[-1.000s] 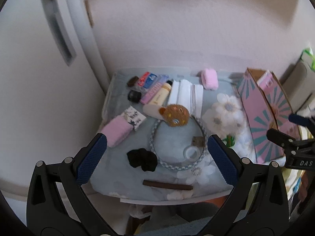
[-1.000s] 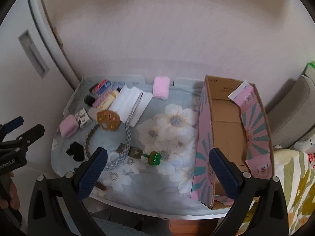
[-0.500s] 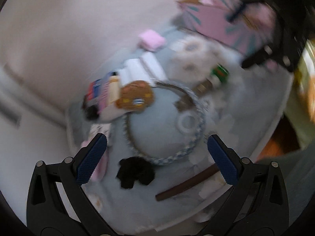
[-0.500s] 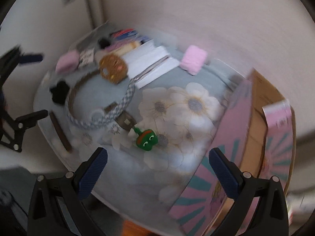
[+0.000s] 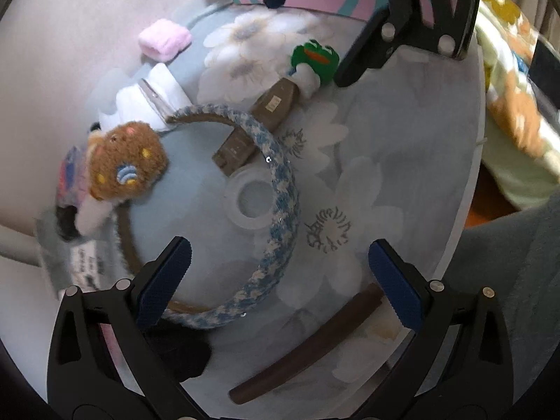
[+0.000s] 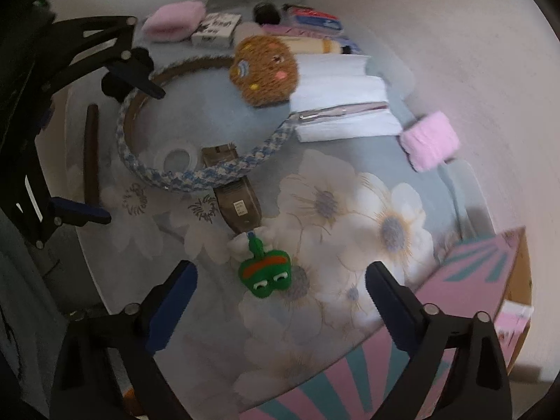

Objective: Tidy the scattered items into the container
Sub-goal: 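Move both tools toward the braided headband and the green frog toy, then grasp the blue-white braided headband with left tool while right tool grasps the green frog, then lift and carry the headband and frog over the cardboard box with both tools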

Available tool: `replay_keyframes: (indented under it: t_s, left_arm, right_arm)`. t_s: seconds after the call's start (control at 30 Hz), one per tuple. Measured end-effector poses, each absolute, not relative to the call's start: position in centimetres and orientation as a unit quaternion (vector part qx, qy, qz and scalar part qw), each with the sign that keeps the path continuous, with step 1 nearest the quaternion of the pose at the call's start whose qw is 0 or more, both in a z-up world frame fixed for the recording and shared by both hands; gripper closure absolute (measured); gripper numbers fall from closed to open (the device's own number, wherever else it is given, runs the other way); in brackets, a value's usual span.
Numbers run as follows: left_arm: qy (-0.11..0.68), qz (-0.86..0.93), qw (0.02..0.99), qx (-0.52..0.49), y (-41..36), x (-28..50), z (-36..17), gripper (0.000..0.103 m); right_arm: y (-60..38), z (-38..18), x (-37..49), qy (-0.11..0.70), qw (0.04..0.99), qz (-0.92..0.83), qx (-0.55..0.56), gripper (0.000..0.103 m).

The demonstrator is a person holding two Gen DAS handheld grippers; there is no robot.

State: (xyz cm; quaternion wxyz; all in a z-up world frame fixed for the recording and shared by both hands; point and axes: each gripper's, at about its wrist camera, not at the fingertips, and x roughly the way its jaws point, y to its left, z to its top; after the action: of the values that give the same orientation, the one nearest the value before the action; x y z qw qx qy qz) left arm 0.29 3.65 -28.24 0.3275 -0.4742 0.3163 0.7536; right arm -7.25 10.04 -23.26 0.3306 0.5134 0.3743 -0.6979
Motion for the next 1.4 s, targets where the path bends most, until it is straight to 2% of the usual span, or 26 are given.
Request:
replay_keyframes:
  t_s: [0.17,0.33,0.43,0.5,0.53,0.6,1.0,1.4]
  left_arm:
    - [0.273,0.749,0.34,-0.498,3.0,-0.5,-28.5,0.009]
    - [0.246,0.742,0.355,-0.513,2.6,-0.5,-28.4,0.023]
    - [0.237,0.739,0.361,-0.517,2.5,-0.5,-28.2,0.04]
    - [0.236,0.74,0.362,-0.515,2.4,-0.5,-28.0,0.059]
    - [0.235,0.741,0.36,-0.516,2.3,-0.6,-27.9,0.065]
    - [0.23,0.743,0.355,-0.518,2.1,-1.0,-27.9,0.081]
    - [0.24,0.754,0.347,-0.503,2.2,-0.5,-26.4,0.086]
    - [0.247,0.791,0.335,-0.449,2.6,-1.8,-19.4,0.088]
  right_arm:
    - [9.4,-24.2,-7.8,0.385,0.343,-0.681,0.521,0.019]
    - [8.8,-25.0,-8.1,0.397,0.351,-0.662,0.53,0.038]
    - [8.7,-25.5,-8.4,0.399,0.352,-0.655,0.537,0.048]
    - [8.7,-25.6,-8.4,0.396,0.355,-0.651,0.542,0.055]
    - [8.7,-25.7,-8.4,0.395,0.357,-0.647,0.545,0.061]
    - [8.6,-25.6,-8.4,0.392,0.36,-0.645,0.548,0.065]
    - [9.5,-24.5,-8.3,0.391,0.338,-0.655,0.55,0.065]
    - [13.4,-18.2,-8.5,0.337,0.276,-0.711,0.551,0.066]
